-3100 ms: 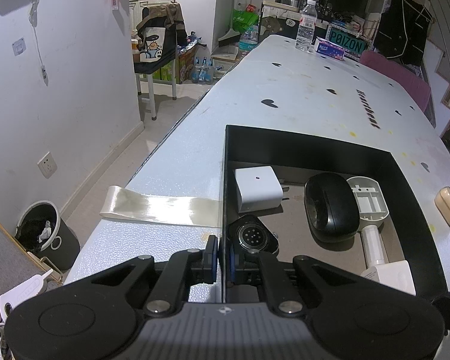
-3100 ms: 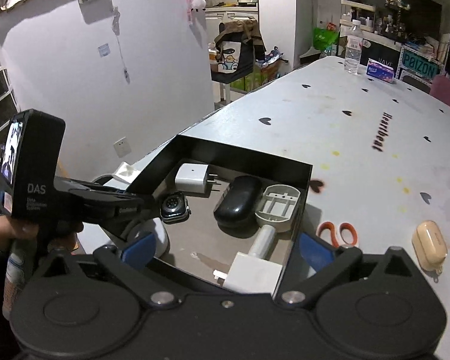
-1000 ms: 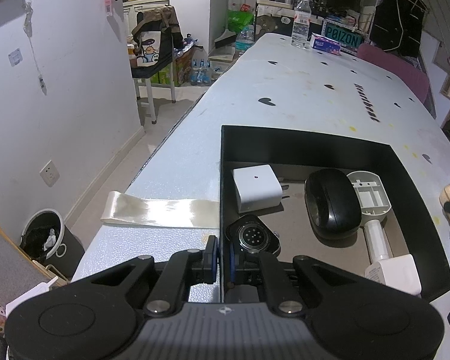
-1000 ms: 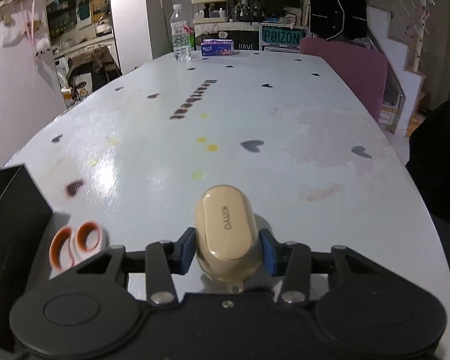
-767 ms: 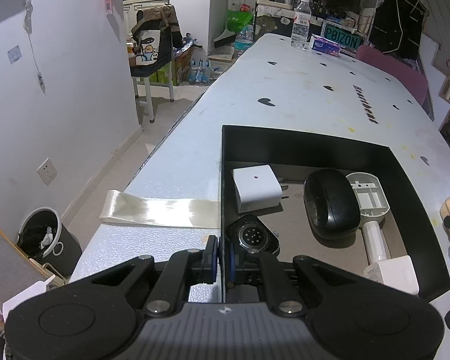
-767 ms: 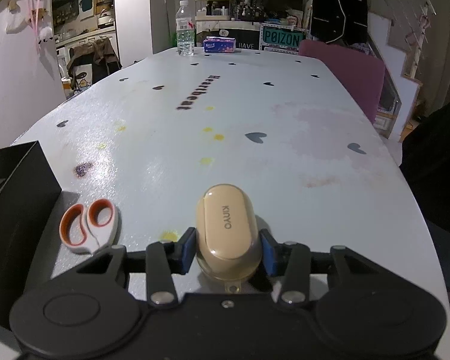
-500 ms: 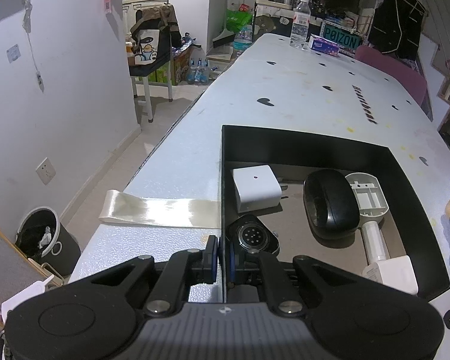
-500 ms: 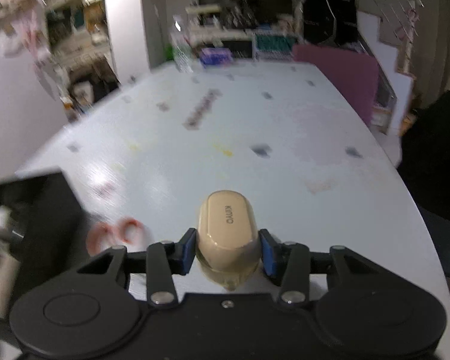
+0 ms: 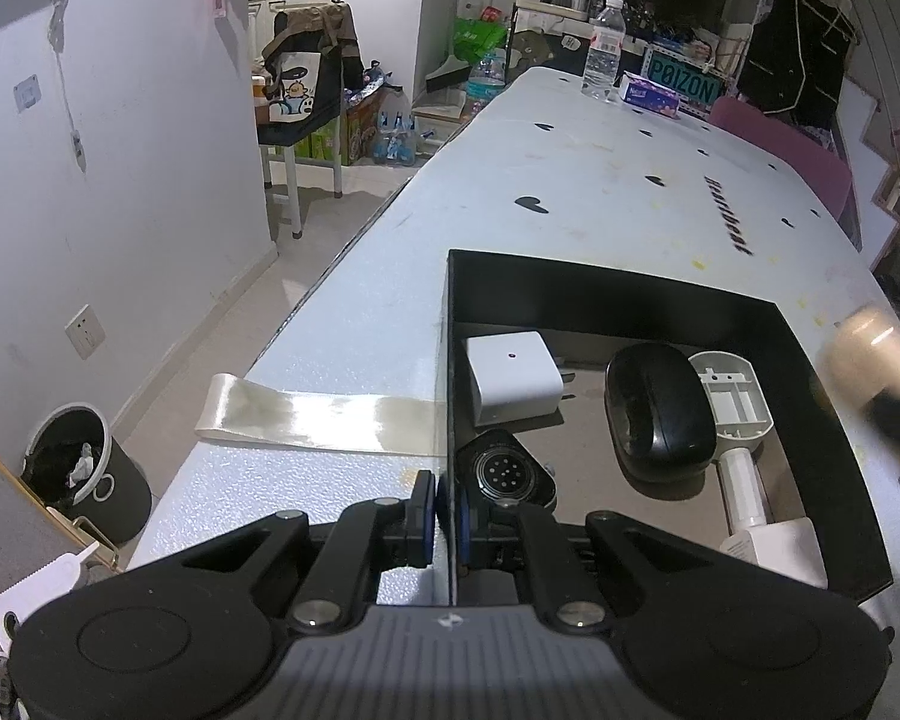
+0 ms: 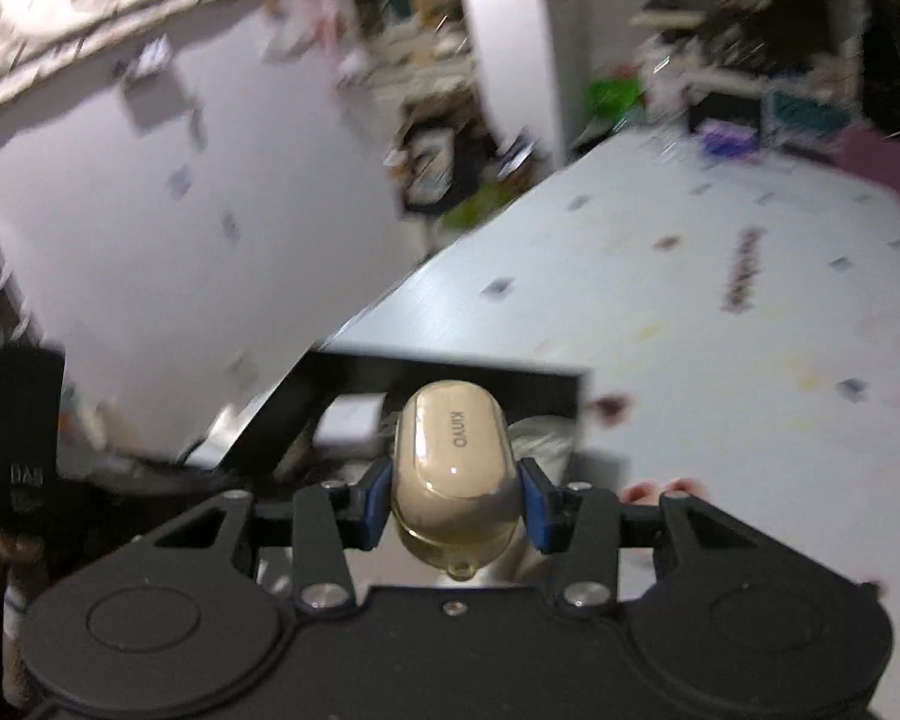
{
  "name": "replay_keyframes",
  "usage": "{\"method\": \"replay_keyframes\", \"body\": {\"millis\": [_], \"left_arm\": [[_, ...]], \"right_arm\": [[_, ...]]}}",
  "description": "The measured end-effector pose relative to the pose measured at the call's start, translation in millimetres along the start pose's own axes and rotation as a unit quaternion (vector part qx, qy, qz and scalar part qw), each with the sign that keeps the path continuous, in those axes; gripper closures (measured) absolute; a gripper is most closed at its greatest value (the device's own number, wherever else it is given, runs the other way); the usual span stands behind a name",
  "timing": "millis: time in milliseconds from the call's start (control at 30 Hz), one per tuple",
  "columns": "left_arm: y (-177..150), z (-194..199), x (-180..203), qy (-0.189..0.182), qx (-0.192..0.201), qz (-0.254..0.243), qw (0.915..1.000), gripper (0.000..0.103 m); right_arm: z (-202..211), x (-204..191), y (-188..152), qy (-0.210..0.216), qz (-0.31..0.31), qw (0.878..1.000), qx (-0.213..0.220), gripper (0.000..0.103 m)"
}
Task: Organize rigid objects
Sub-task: 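Lower the earbud case into the box beside the smartwatch and release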
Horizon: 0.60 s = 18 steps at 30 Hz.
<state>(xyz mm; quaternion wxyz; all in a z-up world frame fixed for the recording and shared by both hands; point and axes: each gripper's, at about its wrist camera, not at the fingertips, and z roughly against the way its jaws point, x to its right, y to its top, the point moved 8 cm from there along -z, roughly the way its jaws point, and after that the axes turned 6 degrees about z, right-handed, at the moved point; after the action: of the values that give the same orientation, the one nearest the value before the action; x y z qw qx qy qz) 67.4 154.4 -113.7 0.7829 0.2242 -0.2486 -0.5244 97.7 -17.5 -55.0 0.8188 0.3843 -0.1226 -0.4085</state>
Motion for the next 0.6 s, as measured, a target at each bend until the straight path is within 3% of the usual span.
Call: {"method": "replay_keyframes", "body": {"millis": [167,300,467,600], "left_arm": [[0.6,-0.2,-2.3,-0.006,-0.001,0.006,1.0,0.095],[0.9,-0.4,-4.7,-0.017,-0.004,0.016,0.9997,0.094],[0.7,-0.3,-6.5,-0.021,-0.006,0.024,0.9995,0.095],[0.4,-0.3,-6.5,-0.023,-0.007,0.027,0.9993,0.094]], "right_arm": [[-38.5,-20.9,1.1,0.011,-0.011,1.0,-0.023,0.058],[-59.4,-39.0,-2.3,0.007,0.017,0.999,-0.034,0.058],[-69.7,-44.0,-6.0,-0.029,0.058,0.998,-0.021,0.058],[-68.9,-41.4,-4.6,-0.023,0.049,0.998,-0.022,0.057]]}}
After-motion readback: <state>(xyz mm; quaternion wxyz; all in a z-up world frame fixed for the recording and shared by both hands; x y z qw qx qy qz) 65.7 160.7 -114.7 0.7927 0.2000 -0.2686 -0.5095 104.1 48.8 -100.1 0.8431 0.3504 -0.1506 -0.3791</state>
